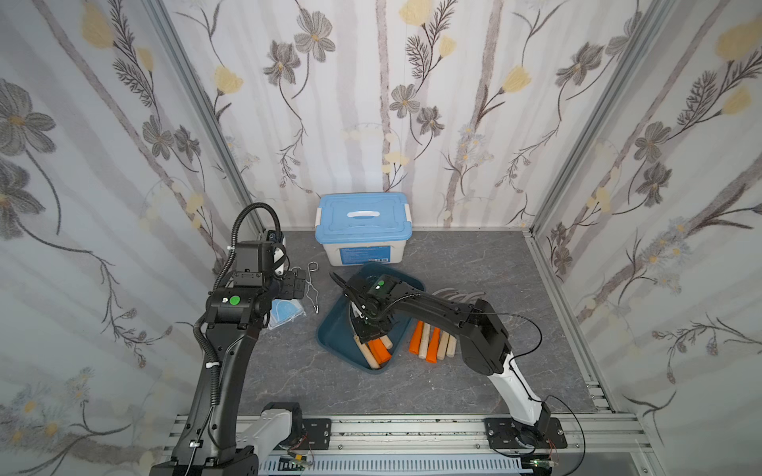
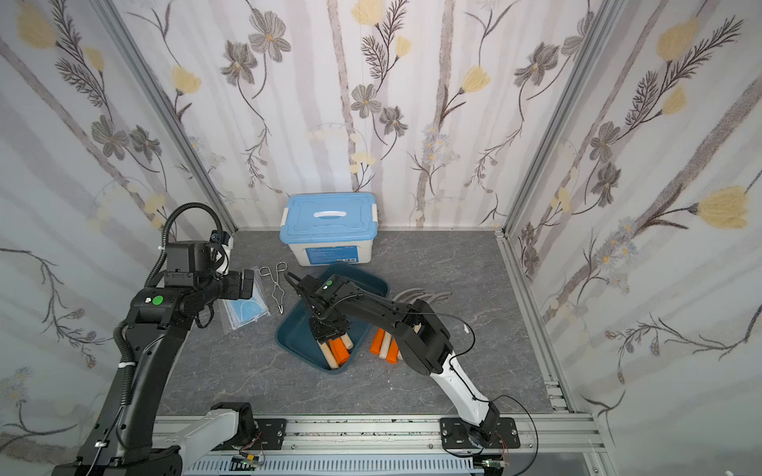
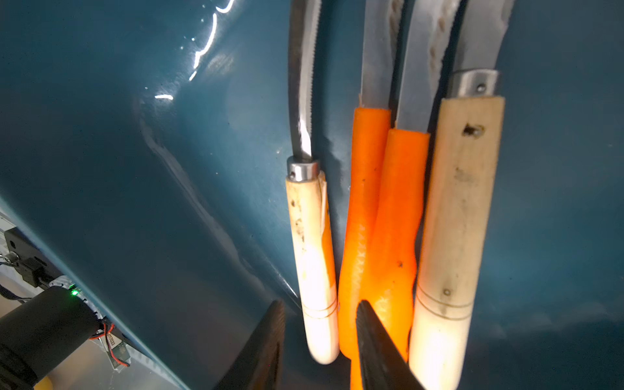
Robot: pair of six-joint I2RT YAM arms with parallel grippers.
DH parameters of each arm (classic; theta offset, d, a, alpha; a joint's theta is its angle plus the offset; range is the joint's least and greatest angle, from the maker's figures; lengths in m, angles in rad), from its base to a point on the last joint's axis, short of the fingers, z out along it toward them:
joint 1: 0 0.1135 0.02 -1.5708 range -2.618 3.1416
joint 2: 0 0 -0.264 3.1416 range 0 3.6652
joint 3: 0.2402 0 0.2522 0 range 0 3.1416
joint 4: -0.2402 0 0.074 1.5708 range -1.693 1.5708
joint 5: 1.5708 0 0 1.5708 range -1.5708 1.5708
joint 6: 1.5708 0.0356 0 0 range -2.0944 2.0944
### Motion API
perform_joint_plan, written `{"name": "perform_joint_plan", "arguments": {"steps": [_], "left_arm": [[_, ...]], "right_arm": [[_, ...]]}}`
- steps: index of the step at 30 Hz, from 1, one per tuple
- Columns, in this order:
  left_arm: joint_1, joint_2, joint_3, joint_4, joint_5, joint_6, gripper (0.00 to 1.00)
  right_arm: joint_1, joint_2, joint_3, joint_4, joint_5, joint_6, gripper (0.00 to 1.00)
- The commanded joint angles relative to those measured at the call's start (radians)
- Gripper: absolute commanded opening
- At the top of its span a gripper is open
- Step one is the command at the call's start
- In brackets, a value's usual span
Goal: Put small sickles into storage boxes
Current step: Place the sickle in the storage box.
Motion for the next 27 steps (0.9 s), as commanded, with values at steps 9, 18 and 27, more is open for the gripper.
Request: {"name": "perform_joint_plan", "arguments": {"steps": [9, 18, 27], "left_arm": [[-0.001, 0.001, 0.013, 0.000, -0.007, 0.021, 1.00], [0.000, -0.002, 0.015, -0.008, -0.001, 0.027, 1.00], [-0.001, 0.002, 0.035, -0.015, 0.010, 0.009, 1.00]], "right_arm": [[-0.007, -0.029, 0.038, -0.024, 0.099, -0.005, 0.39], [-0.074, -0.161, 0.038, -0.041, 0.267, 0.008, 0.40], [-0.200, -0.387, -0.179, 0.060, 0.306, 0.071, 0.40]]}}
